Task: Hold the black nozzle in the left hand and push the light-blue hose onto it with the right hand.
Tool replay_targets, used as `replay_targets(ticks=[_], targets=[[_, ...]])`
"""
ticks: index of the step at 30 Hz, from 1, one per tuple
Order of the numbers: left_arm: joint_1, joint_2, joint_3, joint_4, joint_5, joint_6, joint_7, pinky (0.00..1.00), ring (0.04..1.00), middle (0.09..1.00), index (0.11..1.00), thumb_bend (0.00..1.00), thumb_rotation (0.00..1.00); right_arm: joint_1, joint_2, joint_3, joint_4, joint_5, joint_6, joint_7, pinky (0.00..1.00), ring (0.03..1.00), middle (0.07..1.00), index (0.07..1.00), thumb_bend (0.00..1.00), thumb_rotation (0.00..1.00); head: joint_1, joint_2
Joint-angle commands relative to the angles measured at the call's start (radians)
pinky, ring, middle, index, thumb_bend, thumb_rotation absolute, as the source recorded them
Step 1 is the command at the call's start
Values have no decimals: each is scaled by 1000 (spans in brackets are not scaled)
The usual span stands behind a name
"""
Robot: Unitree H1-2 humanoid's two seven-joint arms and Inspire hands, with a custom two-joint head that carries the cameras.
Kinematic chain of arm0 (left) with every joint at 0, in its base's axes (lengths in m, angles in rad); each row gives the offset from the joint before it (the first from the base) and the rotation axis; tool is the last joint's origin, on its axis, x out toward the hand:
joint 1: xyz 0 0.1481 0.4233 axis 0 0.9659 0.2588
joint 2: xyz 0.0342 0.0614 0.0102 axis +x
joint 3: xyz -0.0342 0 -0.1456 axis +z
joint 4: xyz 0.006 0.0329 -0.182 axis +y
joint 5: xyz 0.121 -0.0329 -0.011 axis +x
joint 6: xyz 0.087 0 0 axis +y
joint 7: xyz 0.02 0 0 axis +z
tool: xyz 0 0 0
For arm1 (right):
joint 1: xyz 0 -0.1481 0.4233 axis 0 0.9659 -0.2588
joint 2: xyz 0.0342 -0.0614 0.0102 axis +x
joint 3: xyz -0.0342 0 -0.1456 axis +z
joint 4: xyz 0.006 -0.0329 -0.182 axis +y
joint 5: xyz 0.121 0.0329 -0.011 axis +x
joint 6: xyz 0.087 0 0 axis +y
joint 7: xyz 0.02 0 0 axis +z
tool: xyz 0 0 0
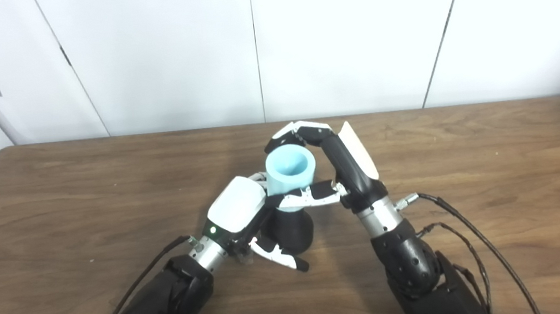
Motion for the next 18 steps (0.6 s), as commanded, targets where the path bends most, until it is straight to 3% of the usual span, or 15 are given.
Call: replay_targets(ticks=[1, 8, 18], targets=[[328, -147, -137, 123, -36, -57, -19, 772, 498, 463, 506, 522, 0, -26, 8, -36, -10, -23, -56, -61, 333, 411, 475, 511, 518, 0, 0, 4], [331, -152, -136, 116, -40, -60, -21, 771, 493, 463, 506, 521, 0, -4, 29, -57, -41, 81, 47, -8, 315, 411, 476, 508, 519, 0, 5, 6], [330, -165, -142, 116, -21, -47, -29, 766, 493, 462, 507, 521, 0, -16, 7, -60, -75, 92, 149, 49, 303, 409, 471, 518, 518, 0, 14, 8]])
